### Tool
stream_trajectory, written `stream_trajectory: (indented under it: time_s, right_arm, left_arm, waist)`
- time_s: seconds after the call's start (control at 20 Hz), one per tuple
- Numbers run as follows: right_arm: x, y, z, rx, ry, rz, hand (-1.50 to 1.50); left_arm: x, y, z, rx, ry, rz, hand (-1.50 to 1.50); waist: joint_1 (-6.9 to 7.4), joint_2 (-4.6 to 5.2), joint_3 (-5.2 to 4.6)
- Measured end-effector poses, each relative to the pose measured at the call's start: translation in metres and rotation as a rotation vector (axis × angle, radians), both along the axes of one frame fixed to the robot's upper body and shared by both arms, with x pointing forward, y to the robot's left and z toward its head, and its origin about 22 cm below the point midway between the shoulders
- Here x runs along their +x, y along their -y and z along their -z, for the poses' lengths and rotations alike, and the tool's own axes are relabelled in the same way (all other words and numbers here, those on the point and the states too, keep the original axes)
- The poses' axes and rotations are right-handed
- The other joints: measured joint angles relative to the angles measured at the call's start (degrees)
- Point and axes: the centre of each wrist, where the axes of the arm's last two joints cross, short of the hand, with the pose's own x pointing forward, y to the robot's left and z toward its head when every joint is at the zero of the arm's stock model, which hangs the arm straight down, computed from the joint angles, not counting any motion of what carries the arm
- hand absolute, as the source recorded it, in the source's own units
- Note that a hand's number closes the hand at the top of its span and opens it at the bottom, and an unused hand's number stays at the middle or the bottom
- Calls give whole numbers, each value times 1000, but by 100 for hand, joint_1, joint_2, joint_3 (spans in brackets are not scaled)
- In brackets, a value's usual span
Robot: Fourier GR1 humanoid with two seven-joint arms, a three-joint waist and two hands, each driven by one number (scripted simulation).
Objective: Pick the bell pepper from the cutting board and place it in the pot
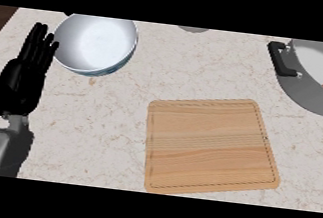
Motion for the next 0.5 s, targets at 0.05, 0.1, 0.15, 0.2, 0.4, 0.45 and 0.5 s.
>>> stream_trajectory:
  time_s: [0.05,0.1,0.15,0.2,0.4,0.45,0.5]
  right_arm:
    - [-7,-1,-1,-1,12,5,-150]
    - [-18,-1,3,-3,18,8,-150]
    - [-28,-3,9,-5,22,12,-150]
    - [-38,-2,10,-9,27,16,-150]
    - [-80,-2,11,-16,39,27,-150]
    - [-90,-4,14,-15,42,26,-150]
    - [-98,-8,15,-18,37,31,-150]
  left_arm:
    - [0,0,1,4,-1,-3,0]
    - [1,-4,1,4,-2,-7,0]
    - [1,-6,4,0,-1,-7,0]
    - [0,-5,5,2,-1,-4,0]
    - [-1,-3,4,-4,3,3,0]
    - [-2,-1,8,-2,3,3,0]
    - [0,-2,7,-4,3,1,0]
  waist:
    - [-3,1,0]
    - [-7,1,-3]
    - [-8,4,-3]
    - [0,7,-2]
    - [10,12,-3]
    - [11,14,-3]
    - [16,17,-2]
